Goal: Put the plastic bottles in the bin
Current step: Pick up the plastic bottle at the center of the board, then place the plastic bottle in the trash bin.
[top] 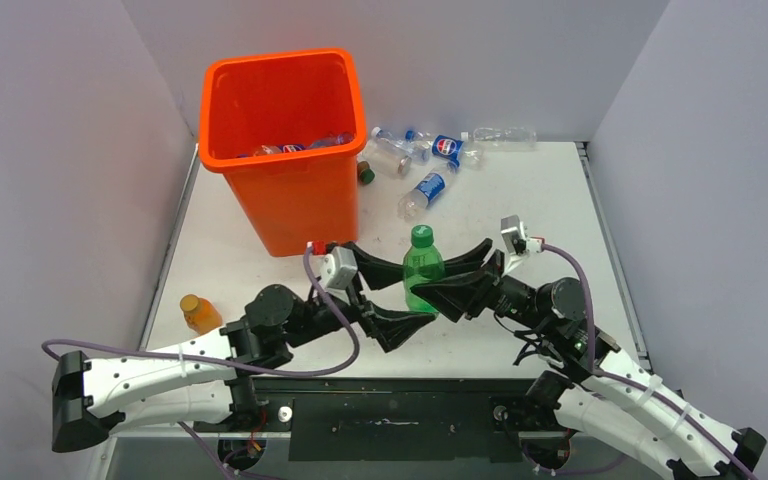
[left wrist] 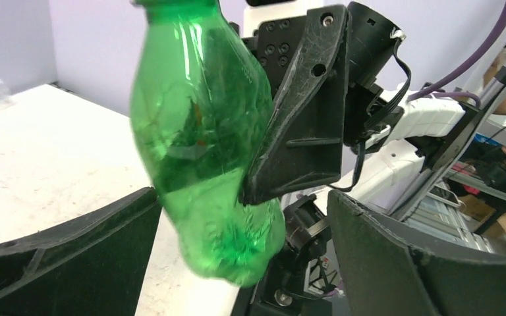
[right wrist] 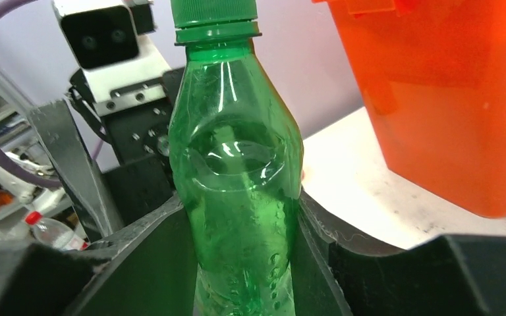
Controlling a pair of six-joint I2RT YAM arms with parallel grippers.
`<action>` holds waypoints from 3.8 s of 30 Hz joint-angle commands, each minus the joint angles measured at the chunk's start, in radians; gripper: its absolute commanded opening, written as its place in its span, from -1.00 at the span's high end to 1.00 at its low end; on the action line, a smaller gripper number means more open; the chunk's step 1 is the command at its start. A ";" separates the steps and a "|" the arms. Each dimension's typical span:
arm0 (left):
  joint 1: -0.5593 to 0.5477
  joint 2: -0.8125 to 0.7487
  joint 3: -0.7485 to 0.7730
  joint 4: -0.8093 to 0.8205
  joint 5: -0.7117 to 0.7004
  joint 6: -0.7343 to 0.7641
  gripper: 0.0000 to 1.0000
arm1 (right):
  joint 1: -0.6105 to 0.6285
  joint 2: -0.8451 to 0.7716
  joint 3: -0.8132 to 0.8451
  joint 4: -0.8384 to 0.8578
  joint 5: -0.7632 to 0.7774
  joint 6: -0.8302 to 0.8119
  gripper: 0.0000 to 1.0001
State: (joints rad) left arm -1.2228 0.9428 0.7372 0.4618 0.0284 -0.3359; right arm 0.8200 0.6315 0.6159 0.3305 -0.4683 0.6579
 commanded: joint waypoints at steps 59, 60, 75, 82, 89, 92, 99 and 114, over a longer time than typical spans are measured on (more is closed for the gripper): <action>0.034 0.113 0.430 -0.274 -0.196 -0.077 1.00 | 0.011 -0.140 0.090 -0.326 0.122 -0.254 -0.79; 0.034 0.101 0.450 -0.293 -0.232 -0.043 1.00 | 0.011 -0.149 0.103 -0.351 0.133 -0.250 -0.79; 0.513 0.201 0.942 -0.387 -0.273 0.277 1.00 | 0.010 -0.275 -0.017 -0.478 0.438 -0.221 -0.79; 0.694 0.389 1.075 -0.403 -0.255 0.231 1.00 | 0.010 -0.314 -0.084 -0.510 0.714 -0.103 -0.79; 0.788 0.533 1.117 -0.398 -0.279 0.208 1.00 | 0.010 -0.361 -0.106 -0.606 0.905 -0.055 -0.79; 0.815 0.568 1.114 -0.406 -0.288 0.209 0.61 | 0.010 -0.341 -0.103 -0.639 0.973 -0.036 -0.79; 0.802 0.502 1.081 -0.287 -0.296 0.224 -0.92 | 0.011 -0.330 -0.117 -0.647 1.039 -0.017 -0.79; 0.343 -0.009 0.729 -0.665 -0.236 0.393 -0.92 | 0.009 -0.246 -0.115 -0.609 1.041 -0.006 -0.79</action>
State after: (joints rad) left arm -0.8291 1.0077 1.5761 0.0189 -0.2253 0.0147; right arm 0.8303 0.3458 0.5014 -0.3222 0.5304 0.6395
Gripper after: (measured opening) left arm 0.960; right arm 0.896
